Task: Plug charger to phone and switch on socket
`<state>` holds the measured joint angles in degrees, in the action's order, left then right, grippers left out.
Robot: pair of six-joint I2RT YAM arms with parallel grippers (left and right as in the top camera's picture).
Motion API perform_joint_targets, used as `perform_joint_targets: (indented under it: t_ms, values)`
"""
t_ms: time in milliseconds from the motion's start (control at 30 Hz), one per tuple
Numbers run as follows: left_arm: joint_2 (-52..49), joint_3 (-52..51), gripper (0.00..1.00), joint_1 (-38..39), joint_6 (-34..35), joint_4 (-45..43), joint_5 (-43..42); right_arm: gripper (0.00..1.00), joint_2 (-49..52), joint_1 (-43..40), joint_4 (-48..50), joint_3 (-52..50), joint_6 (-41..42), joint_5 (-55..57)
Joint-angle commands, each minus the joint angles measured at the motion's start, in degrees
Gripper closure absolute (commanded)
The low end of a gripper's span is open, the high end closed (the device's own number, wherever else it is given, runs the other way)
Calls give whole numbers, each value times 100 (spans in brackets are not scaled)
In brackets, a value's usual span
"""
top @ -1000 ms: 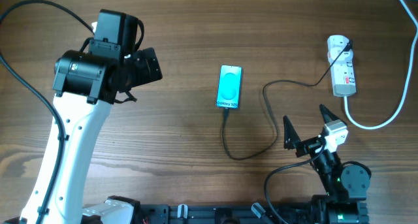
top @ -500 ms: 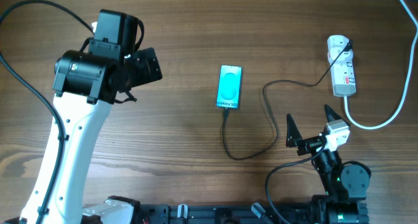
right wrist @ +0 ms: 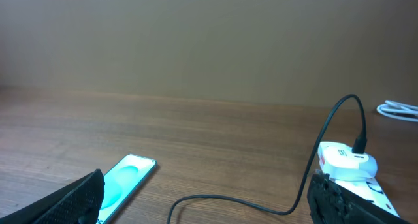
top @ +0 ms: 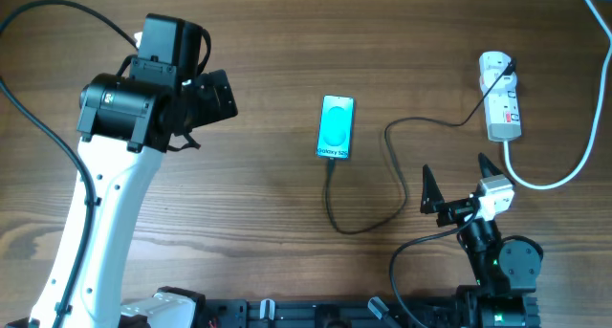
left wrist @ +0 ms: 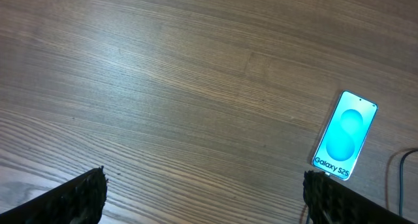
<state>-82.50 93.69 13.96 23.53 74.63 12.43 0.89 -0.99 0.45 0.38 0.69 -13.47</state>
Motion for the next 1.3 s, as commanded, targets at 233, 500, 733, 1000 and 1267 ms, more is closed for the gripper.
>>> perform_joint_targets:
  t_ms: [233,500,733,1000,1267]
  values:
    - [-17,0,0,2,94,-2,92,0,-68,28,44,-2,-57,-57]
    - [-17,0,0,2,94,-2,92,0,-68,28,46,-2,-57,-57]
    - [-17,0,0,2,94,-2,92,0,-68,28,48,-2,-55,-57]
    - [-39,0,0,2,94,-2,92,0,-68,28,50,-2,-55,-57]
    - [487,-343,0,7,96,-365,-61,0,-68,28,50,-2,-55,-57]
